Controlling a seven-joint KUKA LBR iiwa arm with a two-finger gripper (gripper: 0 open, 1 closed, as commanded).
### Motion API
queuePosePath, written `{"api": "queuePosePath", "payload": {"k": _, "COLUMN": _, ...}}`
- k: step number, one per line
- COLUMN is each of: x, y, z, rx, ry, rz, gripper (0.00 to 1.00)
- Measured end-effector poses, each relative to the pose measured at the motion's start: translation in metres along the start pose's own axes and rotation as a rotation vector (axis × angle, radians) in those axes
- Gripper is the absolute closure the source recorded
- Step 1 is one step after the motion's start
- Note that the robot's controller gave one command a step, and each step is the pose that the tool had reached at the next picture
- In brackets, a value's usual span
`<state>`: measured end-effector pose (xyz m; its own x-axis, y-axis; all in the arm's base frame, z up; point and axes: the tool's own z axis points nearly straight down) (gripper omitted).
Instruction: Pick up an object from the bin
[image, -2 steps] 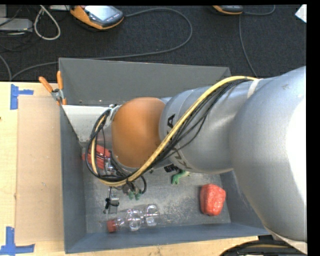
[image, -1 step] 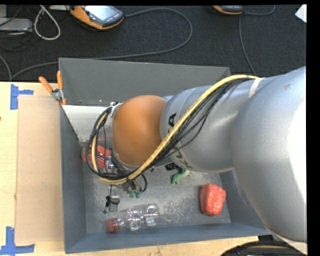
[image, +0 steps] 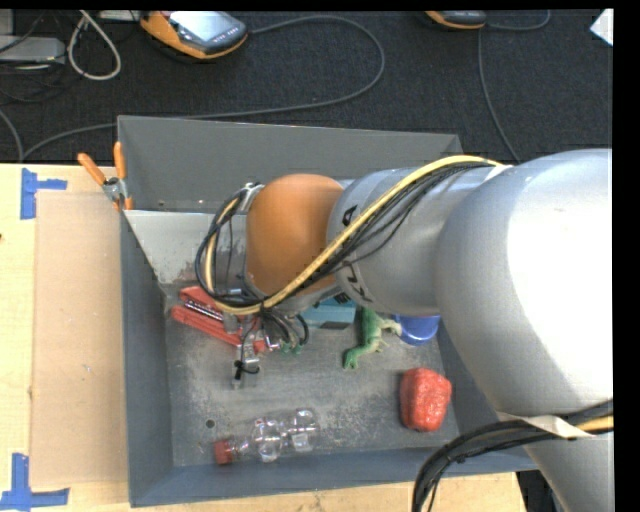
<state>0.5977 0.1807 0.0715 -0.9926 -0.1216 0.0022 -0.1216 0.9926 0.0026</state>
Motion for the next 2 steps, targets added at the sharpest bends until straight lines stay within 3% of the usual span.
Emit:
{"api": "queuePosePath", "payload": {"k": 1, "x": -0.014, "y": 0.018, "z": -0.06, "rx": -0.002, "ry": -0.008, "rz": 0.397, "gripper": 0.0}}
{"api": "queuePosePath", "payload": {"k": 2, "x": -0.026, "y": 0.06, "z": -0.027, "rx": 0.001, "ry": 0.003, "rz": 0.215, "gripper": 0.0}}
